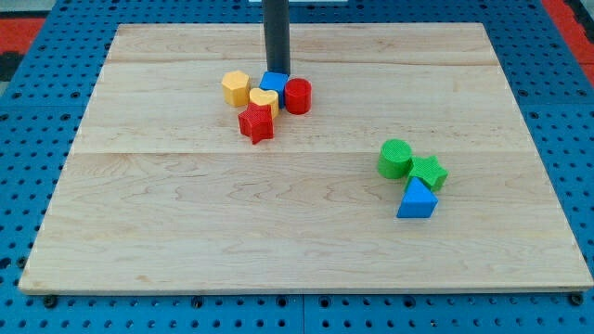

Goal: Adjust the red circle to the right of the yellow heart

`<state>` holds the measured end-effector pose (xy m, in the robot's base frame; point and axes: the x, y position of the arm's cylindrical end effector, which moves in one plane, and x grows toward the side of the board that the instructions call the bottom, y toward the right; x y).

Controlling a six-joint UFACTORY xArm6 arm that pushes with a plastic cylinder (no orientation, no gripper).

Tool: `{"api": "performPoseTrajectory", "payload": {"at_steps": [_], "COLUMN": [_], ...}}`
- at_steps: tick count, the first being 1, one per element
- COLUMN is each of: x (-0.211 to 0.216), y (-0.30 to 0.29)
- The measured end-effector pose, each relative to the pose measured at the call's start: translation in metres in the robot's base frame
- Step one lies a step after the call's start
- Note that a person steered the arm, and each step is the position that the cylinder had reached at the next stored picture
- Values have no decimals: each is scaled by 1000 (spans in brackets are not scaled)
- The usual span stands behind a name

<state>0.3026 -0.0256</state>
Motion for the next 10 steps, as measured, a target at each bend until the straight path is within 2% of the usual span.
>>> {"api": "performPoseTrajectory", "payload": {"at_steps": [1,4,5,7,10], "x": [-6,26,43,22,45], "y": [38,58,54,45,43]}}
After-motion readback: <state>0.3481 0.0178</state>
